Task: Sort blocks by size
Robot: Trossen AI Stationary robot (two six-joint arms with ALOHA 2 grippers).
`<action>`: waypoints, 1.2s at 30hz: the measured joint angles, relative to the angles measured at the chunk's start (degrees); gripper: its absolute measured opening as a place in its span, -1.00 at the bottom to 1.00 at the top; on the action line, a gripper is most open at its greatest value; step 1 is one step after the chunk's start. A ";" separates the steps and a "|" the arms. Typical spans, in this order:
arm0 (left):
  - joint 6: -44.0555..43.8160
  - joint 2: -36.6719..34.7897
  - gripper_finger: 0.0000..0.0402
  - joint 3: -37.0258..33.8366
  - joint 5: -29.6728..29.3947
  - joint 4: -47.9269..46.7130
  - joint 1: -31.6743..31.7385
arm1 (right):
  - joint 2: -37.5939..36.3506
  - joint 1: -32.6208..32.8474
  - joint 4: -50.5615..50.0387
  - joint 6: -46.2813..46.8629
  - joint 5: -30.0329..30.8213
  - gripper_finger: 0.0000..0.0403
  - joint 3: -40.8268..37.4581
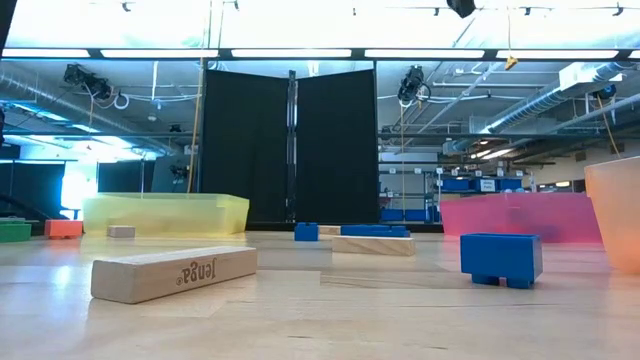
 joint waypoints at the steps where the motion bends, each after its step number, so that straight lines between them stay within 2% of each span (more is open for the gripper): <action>1: 0.72 -0.04 0.29 0.00 -1.59 -0.19 -0.27 | -0.96 0.25 -0.57 0.22 0.74 -0.47 0.00; 4: 1.48 -0.15 0.35 0.00 -8.03 -0.53 -1.48 | -4.44 1.58 -3.17 1.53 3.40 -0.47 0.00; 7: 1.61 -0.15 0.36 0.00 -12.22 -0.62 -2.95 | -7.79 4.13 -10.12 6.02 6.15 -0.47 0.00; 12: -1.02 -0.15 0.33 -0.14 -12.37 -3.59 -4.45 | -10.86 11.08 -26.99 21.59 10.32 -0.47 0.00; 15: -9.10 -0.17 0.30 -0.31 -7.60 -9.24 -4.45 | -10.03 16.27 -36.04 33.08 9.38 -0.47 0.00; 19: -19.94 0.11 0.25 -0.37 3.68 -14.84 -3.21 | -6.51 22.92 -44.98 46.58 2.19 -0.47 0.00; 25: -26.01 0.72 0.23 -0.46 13.29 -15.87 -2.34 | 0.71 33.14 -48.77 58.22 -14.86 -0.47 0.00; 29: -29.62 0.72 0.23 -0.46 16.96 -16.38 -2.96 | 5.53 39.87 -48.49 63.64 -24.59 -0.47 0.00; 36: -45.85 0.72 0.23 -0.46 17.54 -21.18 -3.94 | 11.89 48.82 -46.92 69.69 -34.29 -0.47 0.00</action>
